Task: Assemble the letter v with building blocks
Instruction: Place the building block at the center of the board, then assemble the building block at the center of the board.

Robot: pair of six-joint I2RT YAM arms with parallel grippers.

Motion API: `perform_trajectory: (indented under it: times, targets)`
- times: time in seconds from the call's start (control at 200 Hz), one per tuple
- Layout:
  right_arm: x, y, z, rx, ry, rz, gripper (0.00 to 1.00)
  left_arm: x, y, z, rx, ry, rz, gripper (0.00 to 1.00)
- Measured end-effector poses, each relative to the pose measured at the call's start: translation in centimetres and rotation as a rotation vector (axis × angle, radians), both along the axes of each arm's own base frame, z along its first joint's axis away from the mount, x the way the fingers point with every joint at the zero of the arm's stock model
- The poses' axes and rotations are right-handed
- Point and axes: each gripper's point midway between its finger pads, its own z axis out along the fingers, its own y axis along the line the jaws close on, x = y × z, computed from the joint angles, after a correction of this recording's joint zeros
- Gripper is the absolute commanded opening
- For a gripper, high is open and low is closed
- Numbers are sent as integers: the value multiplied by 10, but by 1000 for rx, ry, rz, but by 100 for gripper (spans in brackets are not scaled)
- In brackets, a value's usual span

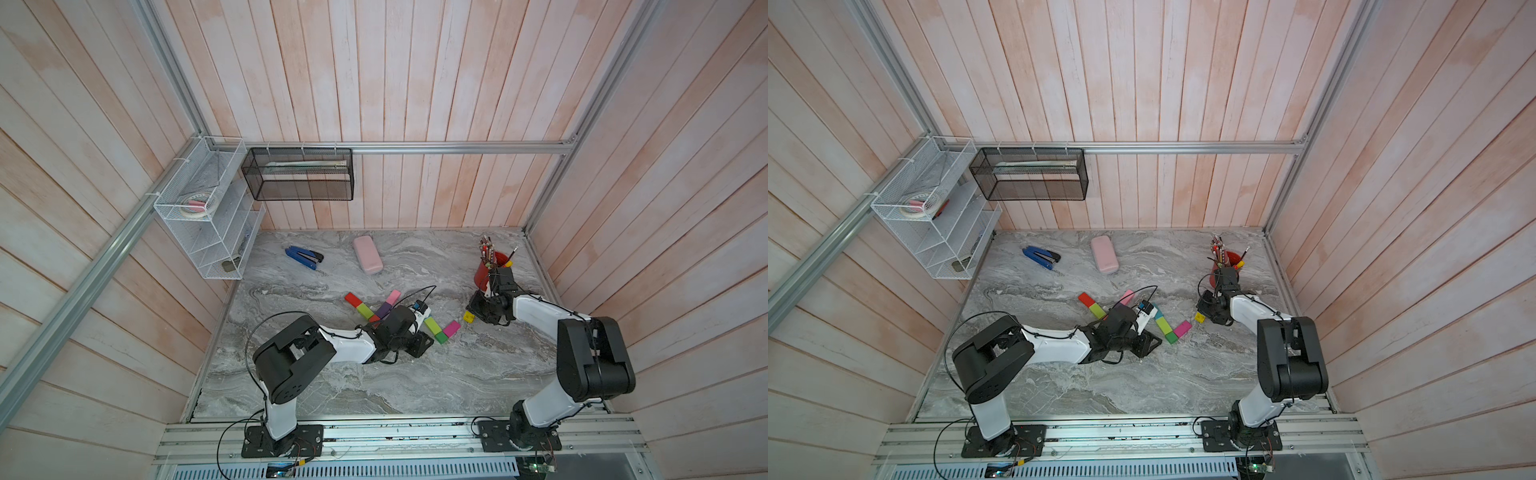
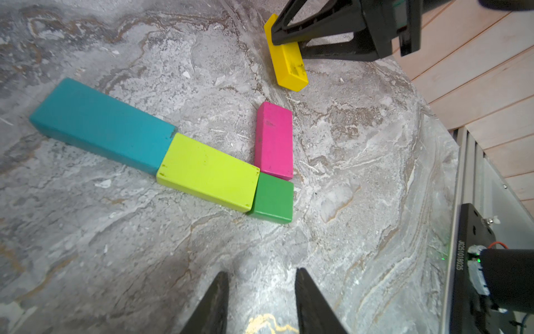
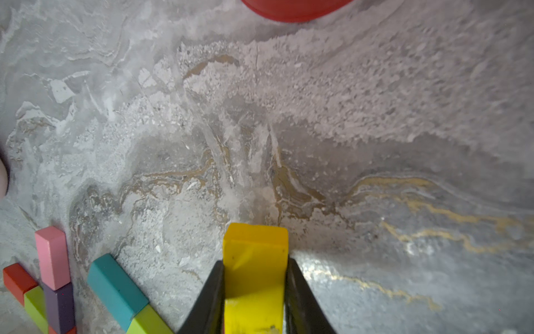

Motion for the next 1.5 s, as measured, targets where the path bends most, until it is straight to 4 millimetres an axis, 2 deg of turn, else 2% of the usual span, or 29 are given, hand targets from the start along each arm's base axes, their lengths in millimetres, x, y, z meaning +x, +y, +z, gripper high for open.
perform_trajectory:
  times: [0.35,0.605,0.715,0.915,1.035,1.12,1.19,1.335,1.5]
  targets:
    - [5,18,-6,5,6,28,27,2,-3,-2,5,4,0,41]
    - [6,18,-6,0,4,17,55,3,-5,-5,17,11,-2,41]
    - [9,17,1,-5,-6,19,56,5,-6,-8,26,16,-3,41]
    - [31,16,45,-24,-147,43,42,7,-9,-9,36,17,-8,35]
    - [51,16,56,-40,-191,94,30,8,-11,-11,44,22,-9,31]
    - [65,18,51,-47,-187,126,21,8,-11,-13,52,25,-11,27]
    - [71,22,37,-49,-162,164,17,8,-11,-15,62,33,-10,22]
    - [66,25,7,-54,-91,214,13,7,-9,-17,73,42,-5,14]
    - [62,25,1,-60,-74,233,12,6,-7,-20,83,54,-2,6]
